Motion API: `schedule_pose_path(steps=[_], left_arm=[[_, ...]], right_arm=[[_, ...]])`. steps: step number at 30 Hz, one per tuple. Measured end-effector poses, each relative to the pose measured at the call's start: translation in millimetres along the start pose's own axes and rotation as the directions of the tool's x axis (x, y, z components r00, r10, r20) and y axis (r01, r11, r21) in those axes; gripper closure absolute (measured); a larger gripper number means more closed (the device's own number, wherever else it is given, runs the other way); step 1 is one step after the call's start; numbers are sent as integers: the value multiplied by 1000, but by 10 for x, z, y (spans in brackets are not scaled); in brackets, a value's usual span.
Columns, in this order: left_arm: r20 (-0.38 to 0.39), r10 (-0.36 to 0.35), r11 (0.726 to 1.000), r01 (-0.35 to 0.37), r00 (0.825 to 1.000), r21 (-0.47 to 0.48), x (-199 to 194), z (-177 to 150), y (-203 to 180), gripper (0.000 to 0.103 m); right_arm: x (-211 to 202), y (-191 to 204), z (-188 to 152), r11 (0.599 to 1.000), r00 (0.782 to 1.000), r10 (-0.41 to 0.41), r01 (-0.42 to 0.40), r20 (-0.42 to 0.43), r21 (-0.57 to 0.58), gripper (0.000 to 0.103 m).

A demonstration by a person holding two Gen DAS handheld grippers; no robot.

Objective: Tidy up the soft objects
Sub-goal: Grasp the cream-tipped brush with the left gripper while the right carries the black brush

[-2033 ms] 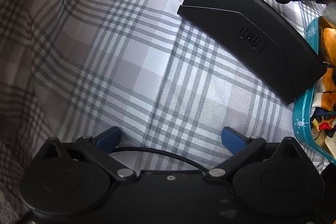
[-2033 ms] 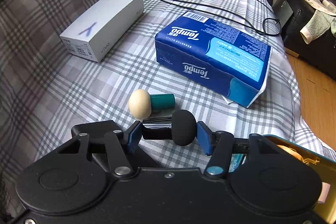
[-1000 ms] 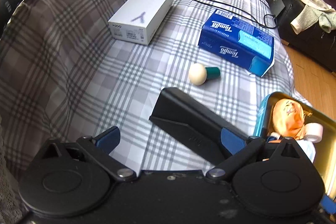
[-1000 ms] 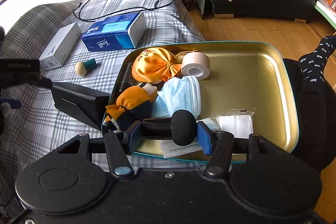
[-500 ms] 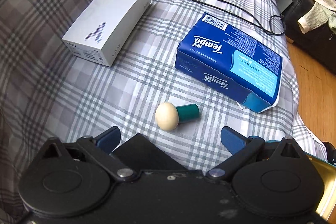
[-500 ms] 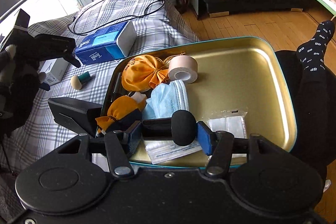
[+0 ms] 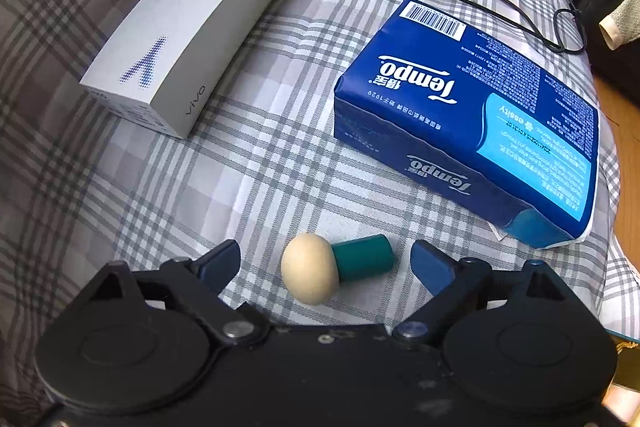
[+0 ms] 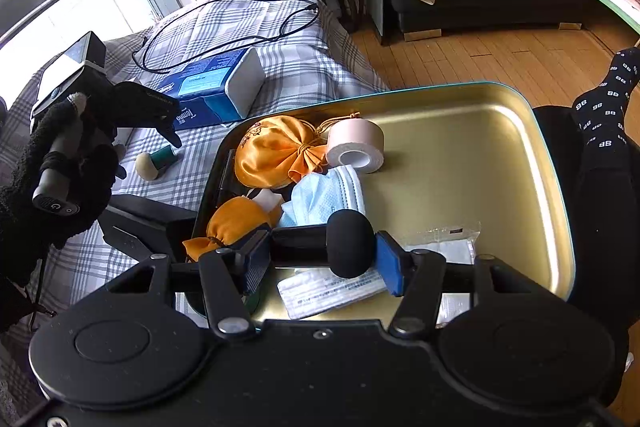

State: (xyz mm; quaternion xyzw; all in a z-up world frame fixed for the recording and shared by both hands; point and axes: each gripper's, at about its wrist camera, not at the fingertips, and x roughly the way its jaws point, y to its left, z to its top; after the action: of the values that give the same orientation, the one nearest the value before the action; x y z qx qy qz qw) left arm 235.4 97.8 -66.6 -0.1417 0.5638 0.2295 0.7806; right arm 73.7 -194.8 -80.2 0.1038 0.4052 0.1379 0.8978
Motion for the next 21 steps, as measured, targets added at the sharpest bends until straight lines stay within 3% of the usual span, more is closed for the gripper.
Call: schedule_pose_path(steps=[7, 10, 11, 21], left_arm=[[-14, -22, 1000, 22, 1000, -22, 90, 28, 57, 26], [-13, -65, 997, 64, 998, -29, 79, 49, 80, 38], [-16, -78, 996, 77, 997, -33, 70, 50, 91, 47], [34, -125, 992, 125, 992, 5, -389, -193, 154, 47]], right_arm=[[8, 10, 2, 1000, 1000, -6, 6, -2, 0, 48], [4, 17, 1, 1000, 1000, -10, 10, -4, 1, 48], [-2, 21, -4, 1000, 1000, -13, 13, -4, 2, 48], [-65, 19, -57, 999, 999, -36, 36, -17, 13, 48]])
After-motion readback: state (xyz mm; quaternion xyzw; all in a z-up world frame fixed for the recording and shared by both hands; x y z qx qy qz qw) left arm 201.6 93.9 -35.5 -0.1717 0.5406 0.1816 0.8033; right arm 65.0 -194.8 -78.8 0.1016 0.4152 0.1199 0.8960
